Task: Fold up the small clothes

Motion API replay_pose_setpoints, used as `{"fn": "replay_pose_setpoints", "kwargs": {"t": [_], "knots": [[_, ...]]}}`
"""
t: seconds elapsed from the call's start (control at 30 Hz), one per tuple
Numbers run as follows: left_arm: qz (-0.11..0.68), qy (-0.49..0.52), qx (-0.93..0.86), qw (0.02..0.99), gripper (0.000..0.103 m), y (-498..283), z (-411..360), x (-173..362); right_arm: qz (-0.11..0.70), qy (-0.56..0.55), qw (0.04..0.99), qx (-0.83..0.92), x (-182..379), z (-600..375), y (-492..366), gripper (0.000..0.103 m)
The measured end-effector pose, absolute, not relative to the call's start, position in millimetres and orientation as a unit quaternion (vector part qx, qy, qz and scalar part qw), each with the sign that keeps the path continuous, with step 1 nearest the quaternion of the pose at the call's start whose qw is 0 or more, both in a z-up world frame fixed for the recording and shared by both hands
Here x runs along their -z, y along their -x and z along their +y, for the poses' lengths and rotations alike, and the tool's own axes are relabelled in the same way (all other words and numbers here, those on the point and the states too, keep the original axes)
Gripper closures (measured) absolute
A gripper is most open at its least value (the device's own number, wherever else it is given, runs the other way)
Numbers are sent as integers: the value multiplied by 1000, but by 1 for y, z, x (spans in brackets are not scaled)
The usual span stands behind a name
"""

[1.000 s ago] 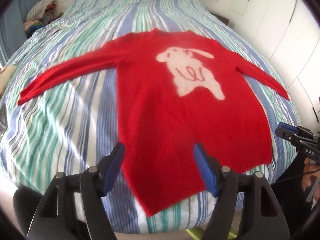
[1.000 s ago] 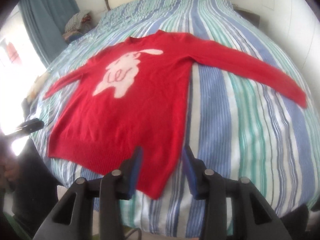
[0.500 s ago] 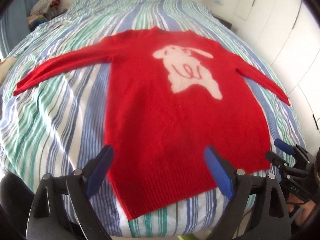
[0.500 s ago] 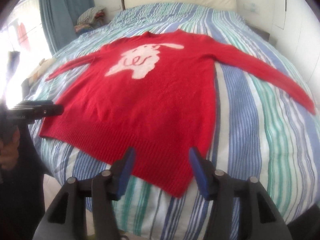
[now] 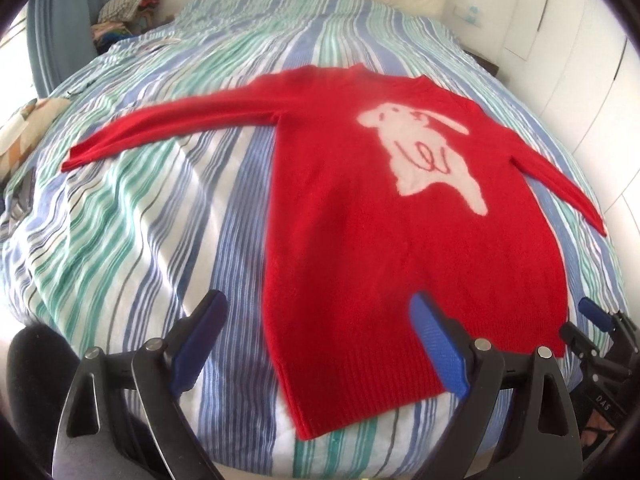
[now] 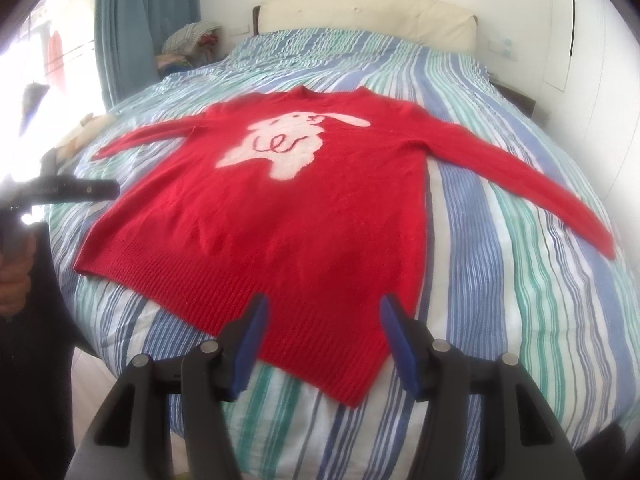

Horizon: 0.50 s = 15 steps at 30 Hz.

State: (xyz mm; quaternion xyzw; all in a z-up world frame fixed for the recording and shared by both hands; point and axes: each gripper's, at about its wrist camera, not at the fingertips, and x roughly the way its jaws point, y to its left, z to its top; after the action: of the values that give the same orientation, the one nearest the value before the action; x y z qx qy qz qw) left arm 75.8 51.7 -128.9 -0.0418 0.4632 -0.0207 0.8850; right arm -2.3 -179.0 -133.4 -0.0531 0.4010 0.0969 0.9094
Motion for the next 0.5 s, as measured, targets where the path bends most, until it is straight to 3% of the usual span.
{"fn": "replay_pose_setpoints", "kwargs": {"t": [0.5], "knots": [[461, 46, 20, 886, 9, -77, 61, 132, 384, 78, 916, -83, 127, -180, 11, 45]]}}
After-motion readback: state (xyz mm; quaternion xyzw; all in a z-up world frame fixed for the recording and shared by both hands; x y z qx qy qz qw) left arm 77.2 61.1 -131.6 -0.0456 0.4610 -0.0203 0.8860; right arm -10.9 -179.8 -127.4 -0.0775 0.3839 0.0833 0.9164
